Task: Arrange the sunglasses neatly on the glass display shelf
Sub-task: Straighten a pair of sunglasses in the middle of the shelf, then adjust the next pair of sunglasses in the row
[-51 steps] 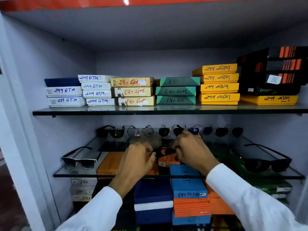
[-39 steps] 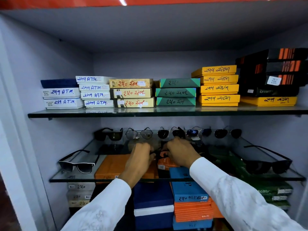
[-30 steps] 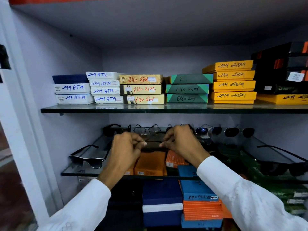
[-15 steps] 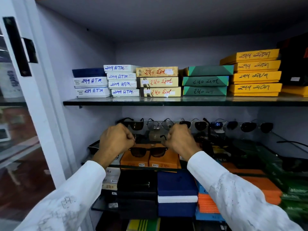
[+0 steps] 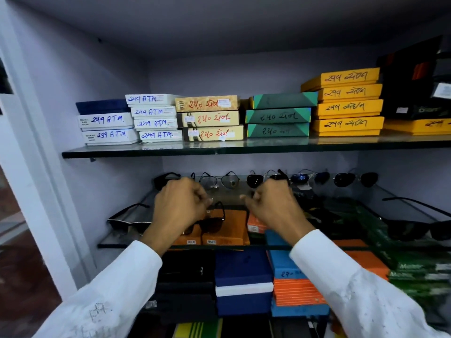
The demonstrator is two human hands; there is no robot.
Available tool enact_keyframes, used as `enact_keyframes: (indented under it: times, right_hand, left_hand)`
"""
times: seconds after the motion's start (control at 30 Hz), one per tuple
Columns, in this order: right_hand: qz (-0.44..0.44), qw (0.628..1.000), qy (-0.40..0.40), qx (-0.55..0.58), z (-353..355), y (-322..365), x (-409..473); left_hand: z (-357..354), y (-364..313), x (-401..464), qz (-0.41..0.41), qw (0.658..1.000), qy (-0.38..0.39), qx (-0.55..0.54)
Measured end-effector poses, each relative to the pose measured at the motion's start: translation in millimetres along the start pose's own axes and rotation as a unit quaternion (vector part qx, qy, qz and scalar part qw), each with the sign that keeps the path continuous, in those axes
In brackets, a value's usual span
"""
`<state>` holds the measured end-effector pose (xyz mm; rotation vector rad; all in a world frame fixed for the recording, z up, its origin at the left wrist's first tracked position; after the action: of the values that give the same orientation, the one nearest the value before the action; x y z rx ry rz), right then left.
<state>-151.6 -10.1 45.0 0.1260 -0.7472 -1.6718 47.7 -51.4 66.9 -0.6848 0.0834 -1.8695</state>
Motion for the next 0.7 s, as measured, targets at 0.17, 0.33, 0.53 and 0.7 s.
enact_keyframes:
  times: [0.17, 0.33, 0.53, 0.7]
  right_hand:
    - [-0.032, 0.992, -0.094, -0.082, 56.0, -44.6, 10.3]
    - [-0.05, 0.993, -0.021, -0.108, 43.8, -66.0, 38.3]
    - [0.046, 0.993, 0.081, -0.077, 39.5, -99.6, 56.4]
    - [0.063, 0.995, 0.073, -0.037, 32.8, -102.9, 51.6]
  left_hand:
    - [-37.7, -70.1, -2.9, -0.07, 0.993, 0.071, -0.06]
    - [-66.9, -96.1, 2.1, -0.084, 0.991, 0.09, -0.047]
    - [-99.0, -146.4, -5.4, -0.042, 0.994, 0.097, -0.019]
    - [-105.1, -133.0, -5.3, -0.032, 0.992, 0.106, -0.055]
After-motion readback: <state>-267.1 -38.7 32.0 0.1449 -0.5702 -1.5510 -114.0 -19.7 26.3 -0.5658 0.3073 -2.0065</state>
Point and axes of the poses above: each hand's wrist, its own x-axis towards the middle knuckle, its own z-axis out of the back of the hand, y = z × x, the point moved 4 cm from there along x, towards the middle knuckle, and after that the axes turned 6 degrees about y, right-handed, at the moved point
